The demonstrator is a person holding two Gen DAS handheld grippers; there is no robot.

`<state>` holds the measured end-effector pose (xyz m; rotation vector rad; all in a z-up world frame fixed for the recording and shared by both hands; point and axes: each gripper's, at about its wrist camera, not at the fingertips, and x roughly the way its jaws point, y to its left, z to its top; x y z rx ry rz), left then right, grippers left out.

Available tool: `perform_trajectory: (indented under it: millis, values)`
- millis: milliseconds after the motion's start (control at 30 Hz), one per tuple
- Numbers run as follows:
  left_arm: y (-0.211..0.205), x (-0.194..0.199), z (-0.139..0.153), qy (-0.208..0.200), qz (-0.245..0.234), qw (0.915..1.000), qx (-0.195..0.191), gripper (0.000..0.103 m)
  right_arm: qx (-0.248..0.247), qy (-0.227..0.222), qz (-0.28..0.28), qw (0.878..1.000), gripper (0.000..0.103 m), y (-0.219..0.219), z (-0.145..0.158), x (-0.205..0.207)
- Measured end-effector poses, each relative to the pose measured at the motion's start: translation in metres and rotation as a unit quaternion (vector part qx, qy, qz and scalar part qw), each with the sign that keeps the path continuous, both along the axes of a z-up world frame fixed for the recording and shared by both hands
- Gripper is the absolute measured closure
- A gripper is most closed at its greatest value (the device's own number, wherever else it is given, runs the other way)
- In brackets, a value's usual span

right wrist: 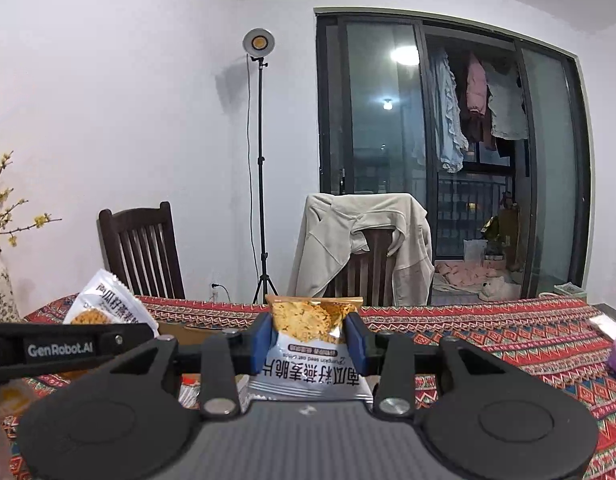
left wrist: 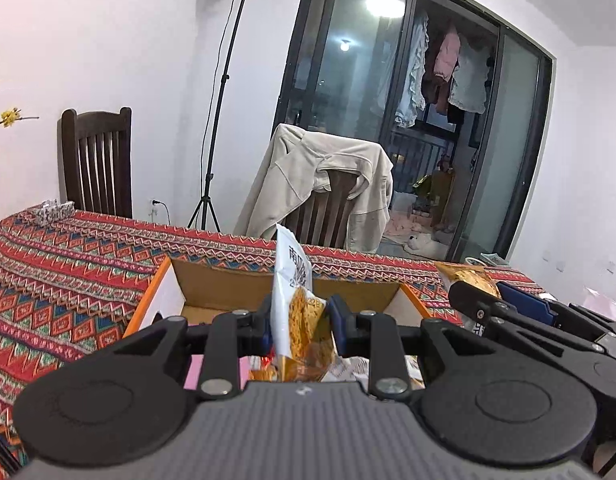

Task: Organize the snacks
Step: 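Carry both cracker packets into the box and open both grippers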

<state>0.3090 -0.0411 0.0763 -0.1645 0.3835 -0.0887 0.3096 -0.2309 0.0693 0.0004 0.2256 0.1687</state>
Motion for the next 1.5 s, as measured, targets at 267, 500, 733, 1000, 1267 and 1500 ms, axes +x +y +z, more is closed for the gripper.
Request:
perform_trajectory:
  millis: [267,500,733,1000,1267,1500]
  values:
    - [-0.001,0.037,-0.002,-0.001,0.016,0.9999,0.001,0.075,0.013,-0.006,0.000,1.000,0.064,0.005,0.000,0.033]
    - [0.011,0.049,-0.033,-0.002,0.029,0.9996,0.006,0.075,0.006,-0.004,-0.006,1.000,0.064,0.006,-0.033,0.041]
    - [0.018,0.057,-0.041,0.012,0.020,0.9997,0.001,0.075,0.007,0.025,0.002,1.000,0.064,0.004,-0.045,0.052]
    - [0.014,0.059,-0.044,0.013,0.020,0.9996,0.012,0.075,0.002,0.036,0.006,0.999,0.064,0.007,-0.049,0.054]
    - [0.017,0.059,-0.043,0.015,0.033,0.9993,0.009,0.063,-0.002,0.047,0.008,0.999,0.062,0.009,-0.051,0.058]
    - [0.033,0.056,-0.039,-0.001,0.076,0.9968,-0.027,0.000,0.016,0.043,0.001,0.999,0.000,0.004,-0.049,0.059]
